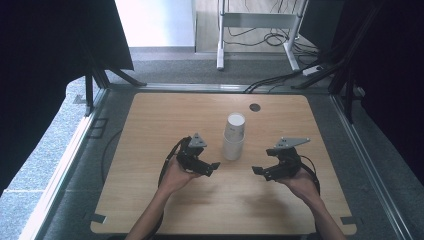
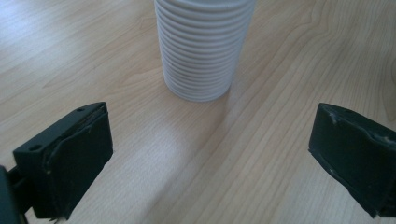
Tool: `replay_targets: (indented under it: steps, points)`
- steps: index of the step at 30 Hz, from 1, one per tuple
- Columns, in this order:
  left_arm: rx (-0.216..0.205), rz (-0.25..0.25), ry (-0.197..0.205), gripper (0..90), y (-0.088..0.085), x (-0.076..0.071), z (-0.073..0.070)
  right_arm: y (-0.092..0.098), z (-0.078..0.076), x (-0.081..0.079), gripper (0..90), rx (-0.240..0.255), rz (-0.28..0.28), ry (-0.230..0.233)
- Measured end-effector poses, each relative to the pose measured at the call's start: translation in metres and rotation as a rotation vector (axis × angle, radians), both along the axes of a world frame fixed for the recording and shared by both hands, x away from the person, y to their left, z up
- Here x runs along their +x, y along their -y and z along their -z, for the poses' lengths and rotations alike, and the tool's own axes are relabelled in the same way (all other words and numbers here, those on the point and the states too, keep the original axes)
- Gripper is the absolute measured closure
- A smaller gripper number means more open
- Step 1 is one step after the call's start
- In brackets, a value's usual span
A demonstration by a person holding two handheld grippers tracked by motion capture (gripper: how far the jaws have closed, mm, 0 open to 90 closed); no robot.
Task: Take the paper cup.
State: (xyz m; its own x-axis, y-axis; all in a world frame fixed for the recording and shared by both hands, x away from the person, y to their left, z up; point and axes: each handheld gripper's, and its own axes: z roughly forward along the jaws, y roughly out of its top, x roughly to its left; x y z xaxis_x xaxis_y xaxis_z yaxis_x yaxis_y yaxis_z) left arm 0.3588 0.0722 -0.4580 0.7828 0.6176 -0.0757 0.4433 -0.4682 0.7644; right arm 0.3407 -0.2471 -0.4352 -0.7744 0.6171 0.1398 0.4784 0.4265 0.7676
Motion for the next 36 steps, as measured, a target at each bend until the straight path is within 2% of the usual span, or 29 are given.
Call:
replay_targets:
  steps: [7,18,27,36]
  points:
    - [-0.012,0.009,0.004,0.0,0.009,0.010,-0.003,-0.006,-0.008,0.009,6.0,0.006,-0.009,0.014]
    - [0.008,0.033,0.044,0.0,0.029,0.025,-0.006,-0.013,-0.026,0.028,6.8,0.035,-0.031,0.017]
    - [-0.003,0.038,0.061,1.8,0.043,0.038,-0.006,-0.023,-0.038,0.040,11.1,0.004,-0.035,0.029]
    - [-0.016,0.036,0.072,6.7,0.054,0.047,-0.006,-0.030,-0.045,0.053,13.5,0.008,-0.039,0.020]
